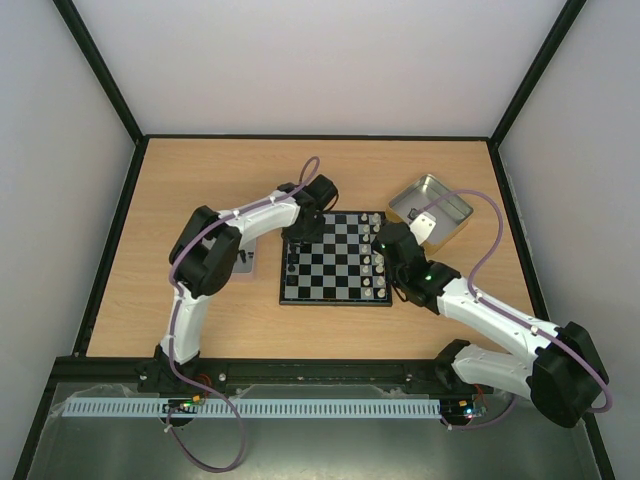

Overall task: Set up the chess pieces on the board
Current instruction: Place the chess piece on the chessboard, then pick up the chess piece from the storage box.

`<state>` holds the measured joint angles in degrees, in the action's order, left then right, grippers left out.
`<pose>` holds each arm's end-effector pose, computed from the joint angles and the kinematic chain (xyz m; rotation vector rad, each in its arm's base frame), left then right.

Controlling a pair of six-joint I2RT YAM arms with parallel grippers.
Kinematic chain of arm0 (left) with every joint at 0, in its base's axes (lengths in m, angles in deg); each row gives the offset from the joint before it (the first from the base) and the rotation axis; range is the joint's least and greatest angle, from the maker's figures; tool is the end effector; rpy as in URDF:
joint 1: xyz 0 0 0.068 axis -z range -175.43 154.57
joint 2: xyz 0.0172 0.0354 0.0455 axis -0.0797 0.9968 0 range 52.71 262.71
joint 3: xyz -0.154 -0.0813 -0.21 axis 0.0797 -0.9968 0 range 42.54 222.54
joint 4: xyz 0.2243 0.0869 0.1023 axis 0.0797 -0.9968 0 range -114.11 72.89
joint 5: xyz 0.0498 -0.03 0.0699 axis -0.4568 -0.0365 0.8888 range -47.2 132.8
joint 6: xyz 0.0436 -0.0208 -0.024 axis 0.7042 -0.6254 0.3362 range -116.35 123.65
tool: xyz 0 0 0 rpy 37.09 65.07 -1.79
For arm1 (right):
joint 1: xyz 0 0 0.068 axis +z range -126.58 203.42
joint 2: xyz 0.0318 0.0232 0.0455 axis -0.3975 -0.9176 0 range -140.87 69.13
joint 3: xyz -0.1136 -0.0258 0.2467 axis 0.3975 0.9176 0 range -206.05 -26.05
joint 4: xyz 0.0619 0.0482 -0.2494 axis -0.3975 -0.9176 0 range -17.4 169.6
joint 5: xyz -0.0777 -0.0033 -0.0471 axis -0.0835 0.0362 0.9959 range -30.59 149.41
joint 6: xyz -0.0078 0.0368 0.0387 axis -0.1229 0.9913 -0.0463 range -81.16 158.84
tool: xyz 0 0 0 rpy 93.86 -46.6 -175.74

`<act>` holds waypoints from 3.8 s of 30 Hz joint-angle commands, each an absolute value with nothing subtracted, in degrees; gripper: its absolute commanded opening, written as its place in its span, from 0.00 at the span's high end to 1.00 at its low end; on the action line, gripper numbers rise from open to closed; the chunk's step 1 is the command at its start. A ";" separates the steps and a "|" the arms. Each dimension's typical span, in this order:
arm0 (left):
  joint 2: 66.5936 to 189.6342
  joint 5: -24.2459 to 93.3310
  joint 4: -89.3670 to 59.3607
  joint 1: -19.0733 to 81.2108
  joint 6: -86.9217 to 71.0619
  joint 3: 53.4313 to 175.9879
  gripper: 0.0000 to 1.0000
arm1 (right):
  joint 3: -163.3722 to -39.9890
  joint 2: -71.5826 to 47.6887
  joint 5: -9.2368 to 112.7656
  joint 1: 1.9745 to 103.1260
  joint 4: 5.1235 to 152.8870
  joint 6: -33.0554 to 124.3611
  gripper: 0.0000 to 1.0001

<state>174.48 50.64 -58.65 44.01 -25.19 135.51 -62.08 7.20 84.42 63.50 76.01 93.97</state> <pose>0.3424 -0.2753 0.1695 0.2239 2.7709 -0.1126 0.1894 0.1397 0.2411 0.5358 2.0139 0.5812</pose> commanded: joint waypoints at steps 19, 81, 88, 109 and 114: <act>174.47 48.21 -59.52 43.67 -23.51 136.99 0.74 | -61.38 6.55 85.55 63.28 76.17 94.69 0.64; 151.76 44.27 -44.23 22.52 -30.31 98.96 0.71 | -62.48 4.86 83.40 63.26 77.14 94.61 0.64; 153.35 44.93 -43.51 22.18 -30.42 98.62 0.77 | -62.25 4.89 83.49 63.33 76.99 94.56 0.64; 130.04 28.06 -31.41 22.15 -49.77 92.03 0.83 | -62.59 -0.62 50.82 63.68 97.75 81.78 0.54; 127.33 17.43 -19.15 22.20 -63.51 88.23 0.83 | -65.90 -5.50 42.37 66.19 103.19 79.12 0.43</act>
<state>128.89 28.32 -30.14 22.48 -50.22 90.70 -62.34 -2.63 52.75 64.24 95.41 83.09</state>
